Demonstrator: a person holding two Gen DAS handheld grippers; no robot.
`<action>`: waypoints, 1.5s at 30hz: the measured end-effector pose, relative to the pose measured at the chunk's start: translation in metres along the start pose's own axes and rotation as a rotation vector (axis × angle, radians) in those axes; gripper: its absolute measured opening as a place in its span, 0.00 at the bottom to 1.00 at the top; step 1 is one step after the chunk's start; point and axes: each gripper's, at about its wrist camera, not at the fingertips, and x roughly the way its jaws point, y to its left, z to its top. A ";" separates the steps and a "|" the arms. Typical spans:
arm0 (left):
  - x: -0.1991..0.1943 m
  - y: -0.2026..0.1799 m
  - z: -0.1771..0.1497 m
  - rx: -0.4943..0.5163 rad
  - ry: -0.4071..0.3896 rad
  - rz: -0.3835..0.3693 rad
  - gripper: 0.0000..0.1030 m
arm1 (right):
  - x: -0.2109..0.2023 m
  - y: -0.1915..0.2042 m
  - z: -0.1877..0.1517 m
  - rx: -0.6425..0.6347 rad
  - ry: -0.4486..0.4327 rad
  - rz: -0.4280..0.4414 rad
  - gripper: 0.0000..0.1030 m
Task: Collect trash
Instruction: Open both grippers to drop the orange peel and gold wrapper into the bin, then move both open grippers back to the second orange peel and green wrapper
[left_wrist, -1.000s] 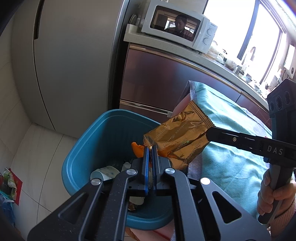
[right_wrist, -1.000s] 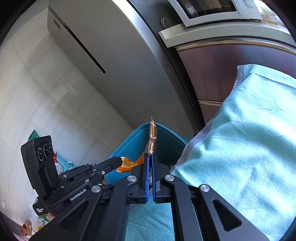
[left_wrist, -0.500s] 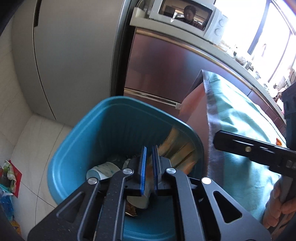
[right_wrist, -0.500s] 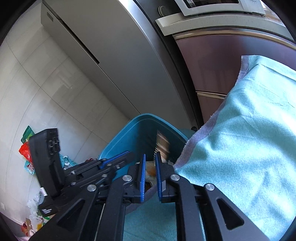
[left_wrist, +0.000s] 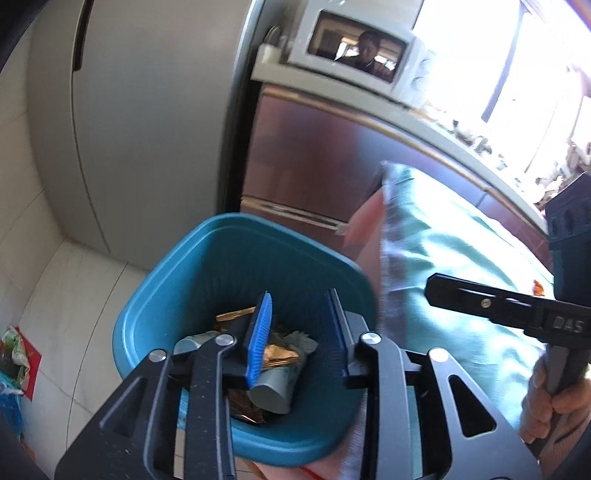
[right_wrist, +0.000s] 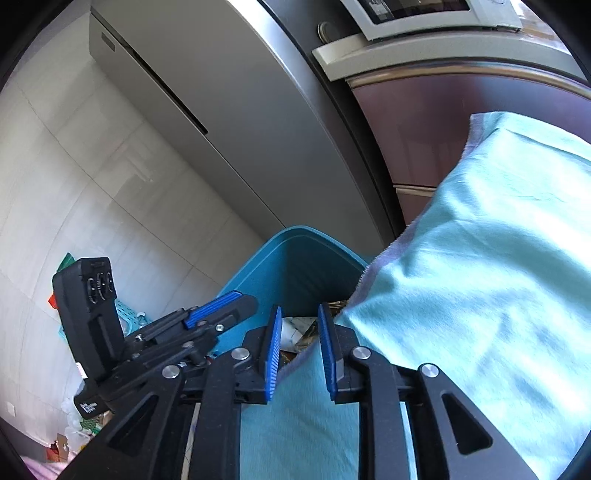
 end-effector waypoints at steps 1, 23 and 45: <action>-0.006 -0.004 0.000 0.010 -0.011 -0.010 0.34 | -0.006 -0.002 -0.001 -0.003 -0.009 -0.001 0.22; -0.018 -0.224 -0.025 0.351 0.003 -0.334 0.77 | -0.218 -0.119 -0.096 0.185 -0.320 -0.364 0.40; 0.055 -0.399 -0.037 0.581 0.098 -0.348 0.78 | -0.335 -0.219 -0.165 0.420 -0.489 -0.641 0.59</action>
